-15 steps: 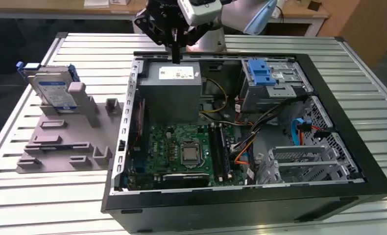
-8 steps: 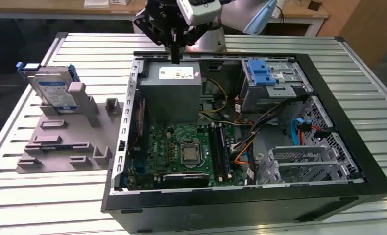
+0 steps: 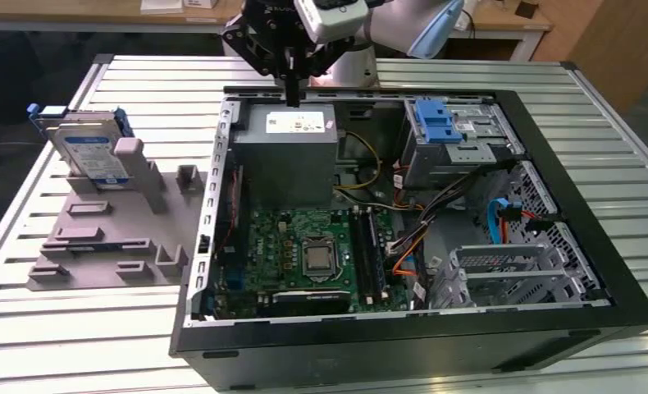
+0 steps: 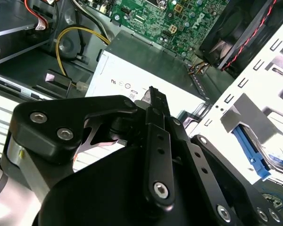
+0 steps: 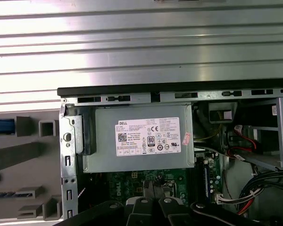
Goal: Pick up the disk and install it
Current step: 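Reach for the disk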
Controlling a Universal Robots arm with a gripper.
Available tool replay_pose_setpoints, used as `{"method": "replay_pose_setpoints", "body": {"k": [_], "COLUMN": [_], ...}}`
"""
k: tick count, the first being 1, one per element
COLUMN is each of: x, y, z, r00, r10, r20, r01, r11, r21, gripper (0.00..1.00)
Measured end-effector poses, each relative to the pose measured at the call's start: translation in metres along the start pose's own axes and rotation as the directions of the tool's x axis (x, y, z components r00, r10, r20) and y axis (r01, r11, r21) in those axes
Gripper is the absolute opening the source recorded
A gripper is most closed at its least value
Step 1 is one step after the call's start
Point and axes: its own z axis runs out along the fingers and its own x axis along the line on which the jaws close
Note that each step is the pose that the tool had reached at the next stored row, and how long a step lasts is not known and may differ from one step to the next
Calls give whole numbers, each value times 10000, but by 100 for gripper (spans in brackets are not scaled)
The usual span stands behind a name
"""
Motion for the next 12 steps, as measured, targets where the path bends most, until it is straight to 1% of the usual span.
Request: {"method": "replay_pose_setpoints", "body": {"k": [12], "x": [54], "y": [-2], "z": [-1], "r00": [10000], "r10": [-1], "r20": [0], "r01": [1], "r11": [10000], "r21": [0], "gripper": [11]}}
